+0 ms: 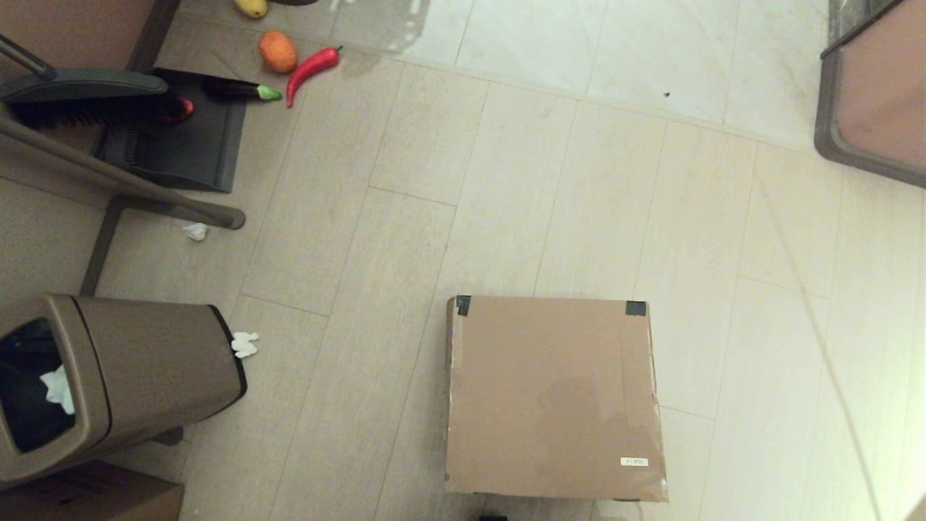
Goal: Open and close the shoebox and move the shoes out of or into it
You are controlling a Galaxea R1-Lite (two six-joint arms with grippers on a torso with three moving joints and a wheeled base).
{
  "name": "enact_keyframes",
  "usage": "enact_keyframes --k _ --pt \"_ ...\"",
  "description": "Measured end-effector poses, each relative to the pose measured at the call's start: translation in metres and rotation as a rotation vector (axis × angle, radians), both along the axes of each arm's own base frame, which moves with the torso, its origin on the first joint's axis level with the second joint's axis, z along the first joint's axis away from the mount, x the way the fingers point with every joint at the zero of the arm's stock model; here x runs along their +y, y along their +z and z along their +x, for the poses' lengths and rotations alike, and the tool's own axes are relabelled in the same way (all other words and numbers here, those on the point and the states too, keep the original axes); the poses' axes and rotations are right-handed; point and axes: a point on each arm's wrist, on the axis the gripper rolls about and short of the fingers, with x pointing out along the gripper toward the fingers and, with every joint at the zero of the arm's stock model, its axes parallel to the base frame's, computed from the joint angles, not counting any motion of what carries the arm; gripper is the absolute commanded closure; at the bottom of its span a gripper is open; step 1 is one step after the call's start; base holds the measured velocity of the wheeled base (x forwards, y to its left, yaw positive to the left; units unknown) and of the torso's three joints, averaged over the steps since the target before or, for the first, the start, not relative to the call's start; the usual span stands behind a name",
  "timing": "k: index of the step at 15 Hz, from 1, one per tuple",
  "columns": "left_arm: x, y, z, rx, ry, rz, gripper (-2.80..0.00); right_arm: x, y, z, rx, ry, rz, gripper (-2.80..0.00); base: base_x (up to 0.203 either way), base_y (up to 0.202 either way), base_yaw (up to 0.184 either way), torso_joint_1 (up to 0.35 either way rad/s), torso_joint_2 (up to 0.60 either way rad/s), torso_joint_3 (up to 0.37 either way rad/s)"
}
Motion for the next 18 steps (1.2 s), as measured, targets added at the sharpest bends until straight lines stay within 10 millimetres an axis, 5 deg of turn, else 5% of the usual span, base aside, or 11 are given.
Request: enact_keyframes --k 18 --pt "0.0000 0.0000 0.0000 0.000 0.000 0.000 0.00 0.0000 0.0000 0.0000 0.000 0.000 0.000 0.00 0.000 0.000 0.000 0.000 0.00 0.000"
